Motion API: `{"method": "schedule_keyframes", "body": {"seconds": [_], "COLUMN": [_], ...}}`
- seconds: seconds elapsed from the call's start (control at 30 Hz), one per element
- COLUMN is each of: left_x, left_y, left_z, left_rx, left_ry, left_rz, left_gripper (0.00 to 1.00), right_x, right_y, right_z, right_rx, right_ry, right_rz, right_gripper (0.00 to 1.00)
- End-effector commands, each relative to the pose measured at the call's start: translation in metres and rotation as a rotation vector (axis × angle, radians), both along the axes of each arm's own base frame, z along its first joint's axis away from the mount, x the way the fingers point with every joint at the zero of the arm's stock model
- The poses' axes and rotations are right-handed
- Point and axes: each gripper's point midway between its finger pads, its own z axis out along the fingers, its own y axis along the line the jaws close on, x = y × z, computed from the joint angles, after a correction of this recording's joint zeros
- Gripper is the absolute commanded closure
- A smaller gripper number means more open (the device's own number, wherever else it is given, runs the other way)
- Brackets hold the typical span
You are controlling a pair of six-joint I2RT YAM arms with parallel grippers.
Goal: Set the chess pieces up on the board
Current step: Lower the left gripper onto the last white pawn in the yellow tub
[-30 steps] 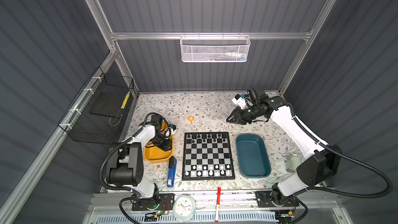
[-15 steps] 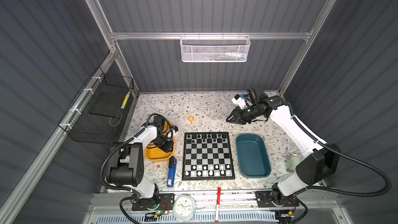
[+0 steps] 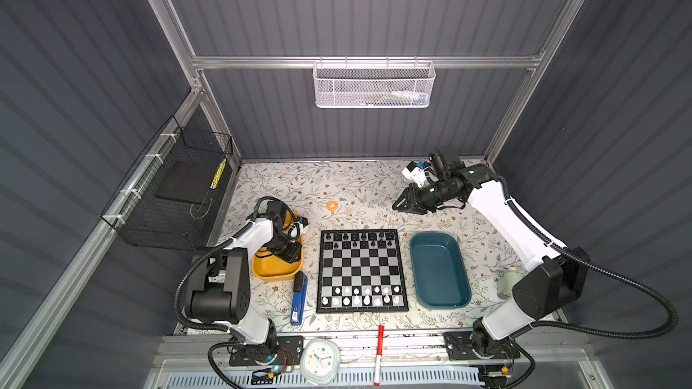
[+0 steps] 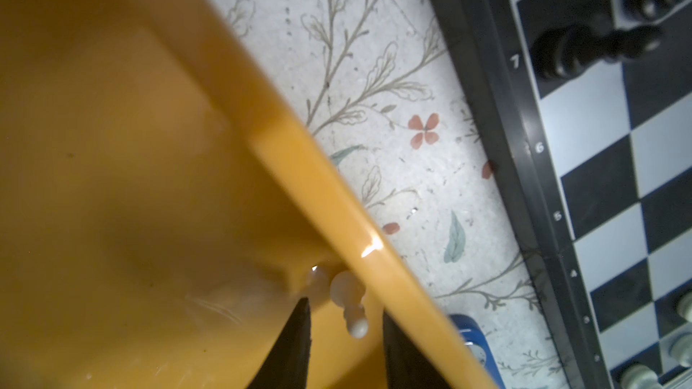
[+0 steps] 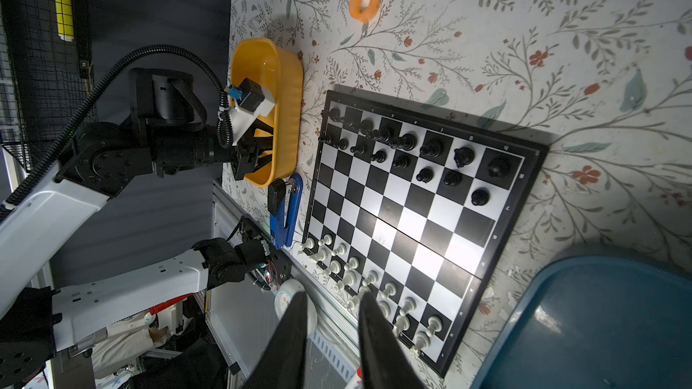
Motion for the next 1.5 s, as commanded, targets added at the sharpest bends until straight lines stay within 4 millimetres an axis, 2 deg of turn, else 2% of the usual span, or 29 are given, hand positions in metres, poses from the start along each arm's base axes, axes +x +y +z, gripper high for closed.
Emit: {"method": "schedule_keyframes", "body": {"seconds": [0.0, 0.87, 1.03, 1.23, 1.47], "left_x": [-0.003, 0.002, 0.002, 0.005, 0.008], "left_y": [-0.002, 0.001, -0.001, -0.004, -0.007], "left_z": [0.001, 0.004, 0.006, 0.01, 0.011], "left_rx": [-0.004, 0.009, -0.001, -0.017, -0.014], "left_ry": [0.002, -0.019, -0.018, -0.023, -0.03], "left_rz": [0.011, 0.028, 0.028, 0.027, 0.018], "left_gripper": [0.66, 0.75, 0.74, 0.68, 0.68], "right_x": [0.001, 0.004, 0.006, 0.005, 0.006], "right_y": [0.003, 0.005, 0.006, 0.006, 0.005], "right_z": [0.004, 0.0, 0.001, 0.0, 0.001], "right_rx": [0.002, 0.007, 0.007, 0.008, 0.005], "right_ry": [-0.006, 0.002, 0.001, 0.005, 0.001], "right_rz": [0.019, 0.021, 0.023, 0.022, 0.023], "right_gripper": [0.73, 0.73, 0.73, 0.73, 0.73]}}
